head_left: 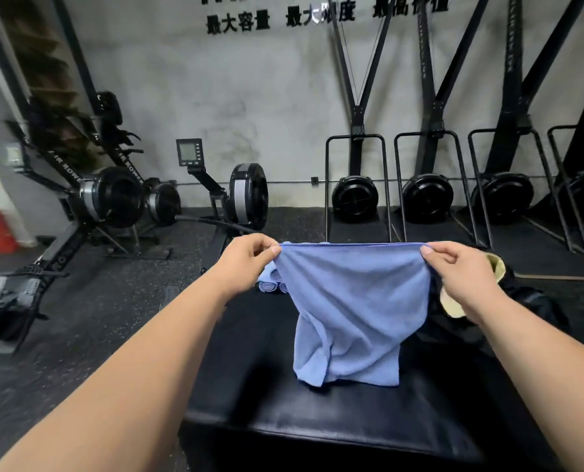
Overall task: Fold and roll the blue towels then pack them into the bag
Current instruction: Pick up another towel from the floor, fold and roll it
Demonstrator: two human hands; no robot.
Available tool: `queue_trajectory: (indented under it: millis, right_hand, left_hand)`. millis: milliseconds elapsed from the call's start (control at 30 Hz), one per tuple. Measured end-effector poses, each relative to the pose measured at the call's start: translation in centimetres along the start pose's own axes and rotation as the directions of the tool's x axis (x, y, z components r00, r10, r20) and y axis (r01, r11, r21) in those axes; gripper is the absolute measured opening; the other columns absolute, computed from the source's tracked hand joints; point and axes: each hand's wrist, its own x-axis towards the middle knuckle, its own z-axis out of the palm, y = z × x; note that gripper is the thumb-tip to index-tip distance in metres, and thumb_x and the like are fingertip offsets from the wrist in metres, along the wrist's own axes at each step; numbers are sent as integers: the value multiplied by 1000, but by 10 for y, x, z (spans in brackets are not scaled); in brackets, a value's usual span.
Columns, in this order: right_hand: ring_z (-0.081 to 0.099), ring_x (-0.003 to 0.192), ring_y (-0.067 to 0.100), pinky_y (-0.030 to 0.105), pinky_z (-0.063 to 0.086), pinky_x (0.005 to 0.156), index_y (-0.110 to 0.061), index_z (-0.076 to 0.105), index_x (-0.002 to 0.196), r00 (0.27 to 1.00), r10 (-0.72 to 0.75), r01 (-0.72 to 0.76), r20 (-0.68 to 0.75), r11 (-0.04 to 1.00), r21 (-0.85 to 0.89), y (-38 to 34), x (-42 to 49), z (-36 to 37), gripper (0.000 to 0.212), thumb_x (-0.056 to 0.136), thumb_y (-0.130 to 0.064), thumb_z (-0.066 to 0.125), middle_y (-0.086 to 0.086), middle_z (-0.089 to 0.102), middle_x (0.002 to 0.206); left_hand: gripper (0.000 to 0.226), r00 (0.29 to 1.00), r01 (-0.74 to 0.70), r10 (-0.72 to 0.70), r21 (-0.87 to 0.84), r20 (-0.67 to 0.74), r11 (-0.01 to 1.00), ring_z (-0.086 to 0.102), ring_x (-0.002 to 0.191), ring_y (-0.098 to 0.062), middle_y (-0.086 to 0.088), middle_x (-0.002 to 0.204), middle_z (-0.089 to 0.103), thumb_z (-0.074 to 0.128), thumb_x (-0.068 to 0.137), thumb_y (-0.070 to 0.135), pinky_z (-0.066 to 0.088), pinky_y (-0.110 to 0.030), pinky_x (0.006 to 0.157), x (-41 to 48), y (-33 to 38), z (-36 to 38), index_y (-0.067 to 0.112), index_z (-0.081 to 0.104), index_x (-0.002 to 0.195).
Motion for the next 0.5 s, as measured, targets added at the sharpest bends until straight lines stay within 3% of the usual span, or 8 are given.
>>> queue_trajectory:
  millis: [133,267,433,500]
  right_hand:
    - [66,70,-6,9,53,69,-14,77,107,995,-101,101,-15,995,14,-46,5,-15,12,96,-18,77,1,77,91]
    - [62,62,-10,6,49,62,-14,77,102,985,-164,163,-49,986,-23,-76,5,-23,6,96,-15,76,1,74,86]
    - [65,69,-3,9,52,62,-18,77,98,993,-111,112,-27,993,43,-74,-6,-22,4,95,-15,76,5,77,91]
    - [68,76,-1,15,55,75,-15,78,104,994,-85,94,-75,989,117,-71,-11,-21,9,95,-17,77,4,78,97]
  left_hand:
    - [6,991,-52,27,-188,-131,981,53,63,-7,1,76,62,64,103,15,46,-18,64,-5,43,-16,20,66,99]
    - [15,994,-44,10,-299,-113,953,46,65,-18,-6,75,54,62,104,13,44,-29,61,-10,56,-23,27,63,97]
    - [10,991,22,-74,-418,-109,908,55,71,-12,-1,82,68,65,104,20,48,-26,64,-25,60,-18,22,73,99]
    - [12,993,77,-113,-520,-38,850,56,72,-12,-3,86,69,64,105,20,48,-23,63,-29,64,-15,14,74,101]
